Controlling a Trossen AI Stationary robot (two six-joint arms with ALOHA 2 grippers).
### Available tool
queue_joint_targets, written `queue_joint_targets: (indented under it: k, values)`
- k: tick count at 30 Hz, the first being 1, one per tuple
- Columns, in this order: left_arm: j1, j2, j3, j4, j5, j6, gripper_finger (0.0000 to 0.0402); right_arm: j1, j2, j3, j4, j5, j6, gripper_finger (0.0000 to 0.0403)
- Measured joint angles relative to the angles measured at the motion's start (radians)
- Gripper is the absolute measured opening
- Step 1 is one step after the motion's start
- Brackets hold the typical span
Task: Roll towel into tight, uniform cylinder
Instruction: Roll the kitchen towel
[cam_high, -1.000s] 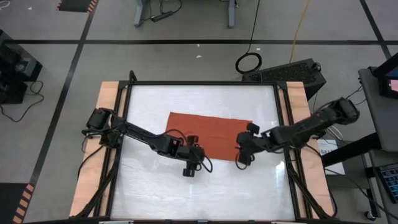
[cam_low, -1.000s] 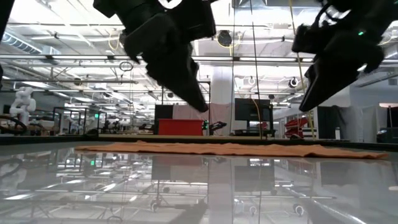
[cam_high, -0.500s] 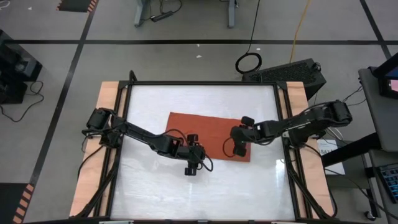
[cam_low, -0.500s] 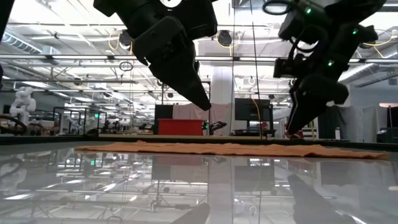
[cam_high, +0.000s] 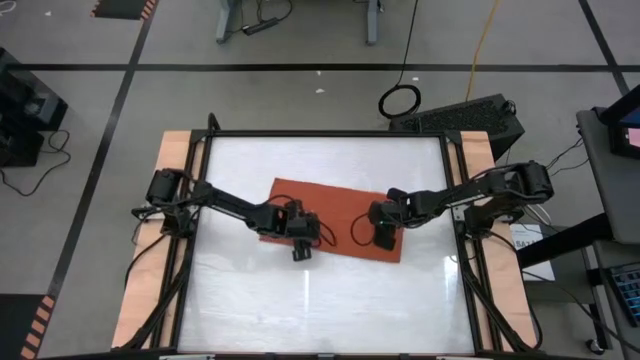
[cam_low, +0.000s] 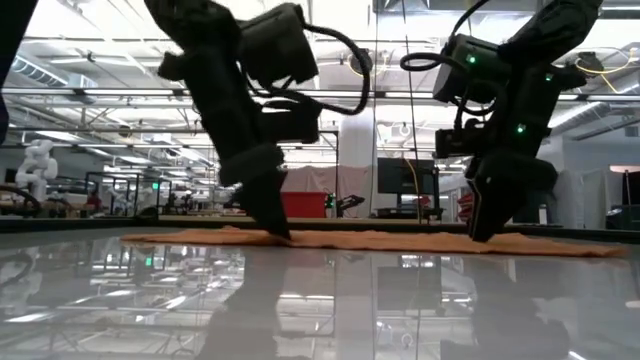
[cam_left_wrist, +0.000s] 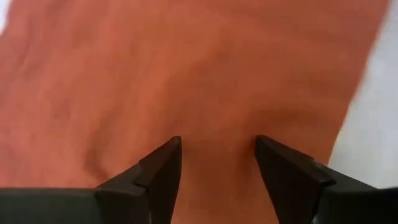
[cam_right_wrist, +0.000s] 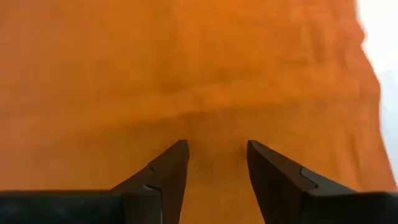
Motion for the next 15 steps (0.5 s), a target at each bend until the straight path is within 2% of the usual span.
queue_joint_targets:
  k: [5, 12, 15]
  values:
    - [0.052, 0.007, -0.025, 0.039, 0.000, 0.111, 0.0214, 0.055, 0.006, 0.002, 0.000, -0.070, 0.096, 0.0160]
    - [0.096, 0.008, -0.025, 0.055, -0.003, 0.494, 0.0214, 0.202, 0.013, 0.001, 0.063, -0.098, 0.315, 0.0160]
    - [0.115, 0.009, -0.026, 0.056, -0.003, 0.605, 0.0214, 0.267, 0.015, -0.002, 0.126, -0.104, 0.407, 0.0160]
